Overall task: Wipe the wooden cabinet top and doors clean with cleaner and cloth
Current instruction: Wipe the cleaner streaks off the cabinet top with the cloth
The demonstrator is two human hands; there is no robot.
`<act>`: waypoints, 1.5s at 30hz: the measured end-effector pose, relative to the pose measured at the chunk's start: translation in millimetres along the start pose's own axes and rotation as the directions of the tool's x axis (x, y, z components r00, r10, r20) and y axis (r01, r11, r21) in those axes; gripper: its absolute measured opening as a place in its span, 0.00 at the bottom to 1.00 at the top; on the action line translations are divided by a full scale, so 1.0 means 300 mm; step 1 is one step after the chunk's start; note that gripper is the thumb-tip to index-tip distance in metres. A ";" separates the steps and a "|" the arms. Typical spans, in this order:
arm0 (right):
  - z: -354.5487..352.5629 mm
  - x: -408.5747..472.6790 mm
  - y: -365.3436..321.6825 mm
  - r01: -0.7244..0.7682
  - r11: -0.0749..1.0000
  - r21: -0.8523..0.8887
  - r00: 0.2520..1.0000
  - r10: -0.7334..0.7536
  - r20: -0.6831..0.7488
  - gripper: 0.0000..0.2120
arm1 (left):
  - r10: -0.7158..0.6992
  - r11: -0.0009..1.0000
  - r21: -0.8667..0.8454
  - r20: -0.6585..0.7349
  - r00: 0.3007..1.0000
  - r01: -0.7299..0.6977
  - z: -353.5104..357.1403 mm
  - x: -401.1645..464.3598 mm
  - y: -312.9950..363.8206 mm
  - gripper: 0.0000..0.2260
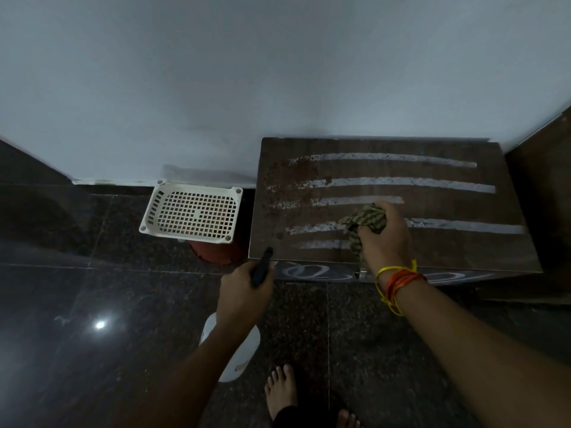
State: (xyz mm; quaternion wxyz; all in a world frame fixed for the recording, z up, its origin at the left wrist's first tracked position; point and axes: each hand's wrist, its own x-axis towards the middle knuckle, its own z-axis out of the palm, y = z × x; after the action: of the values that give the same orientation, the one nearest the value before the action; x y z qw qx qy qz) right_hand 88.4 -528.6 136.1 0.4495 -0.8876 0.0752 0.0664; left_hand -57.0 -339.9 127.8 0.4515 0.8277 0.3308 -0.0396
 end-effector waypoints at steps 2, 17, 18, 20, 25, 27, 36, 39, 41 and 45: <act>-0.018 -0.001 0.018 -0.011 1.000 0.001 1.000 0.011 -0.013 0.22 | 0.017 1.000 0.001 0.041 0.999 -0.017 0.025 -0.023 0.011 0.12; 0.014 0.005 0.071 0.026 1.000 0.009 1.000 -0.026 -0.008 0.20 | 0.073 0.993 -0.101 0.077 0.994 -0.065 0.158 -0.028 0.104 0.15; 0.033 0.003 0.072 0.025 1.000 -0.007 1.000 -0.025 -0.008 0.19 | 0.056 0.991 -0.127 0.069 0.996 -0.046 0.151 -0.017 0.096 0.14; 0.076 -0.001 0.075 0.014 0.999 -0.053 1.000 -0.014 0.000 0.19 | 0.015 0.983 -0.184 0.051 0.999 -0.005 0.131 0.012 0.076 0.12; 0.225 -0.006 0.112 0.109 0.932 -0.346 0.978 -0.039 0.203 0.26 | 0.003 0.973 -0.229 -0.033 0.999 -0.011 0.072 0.106 0.024 0.11; 0.301 -0.035 0.136 0.150 0.854 -0.499 0.974 -0.039 0.225 0.30 | 0.005 0.968 -0.249 -0.051 0.999 -0.018 0.052 0.139 0.004 0.11; 0.501 0.136 0.115 0.363 0.640 -0.677 0.931 -0.264 0.250 0.27 | -0.050 0.945 -0.327 -0.082 0.995 0.021 -0.010 0.282 -0.027 0.12; 0.537 0.207 0.064 0.358 0.672 -0.649 0.934 -0.270 0.235 0.28 | -0.057 0.949 -0.313 -0.069 0.996 0.033 -0.036 0.327 -0.035 0.14; 0.517 0.167 0.070 0.373 0.666 -0.646 0.928 -0.283 0.243 0.28 | -0.060 0.952 -0.302 -0.063 0.996 0.038 -0.047 0.339 -0.028 0.15; 0.480 -0.032 0.103 0.407 0.641 -0.651 0.913 -0.270 0.305 0.28 | -0.082 0.956 -0.288 -0.067 0.994 0.060 -0.064 0.363 -0.011 0.16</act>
State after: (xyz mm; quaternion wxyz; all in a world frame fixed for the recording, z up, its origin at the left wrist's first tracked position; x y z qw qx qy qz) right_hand 65.9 -429.7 29.1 0.0872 -0.9789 -0.1645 0.0841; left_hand 21.4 -268.2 97.2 0.5512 0.7425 0.3800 0.0248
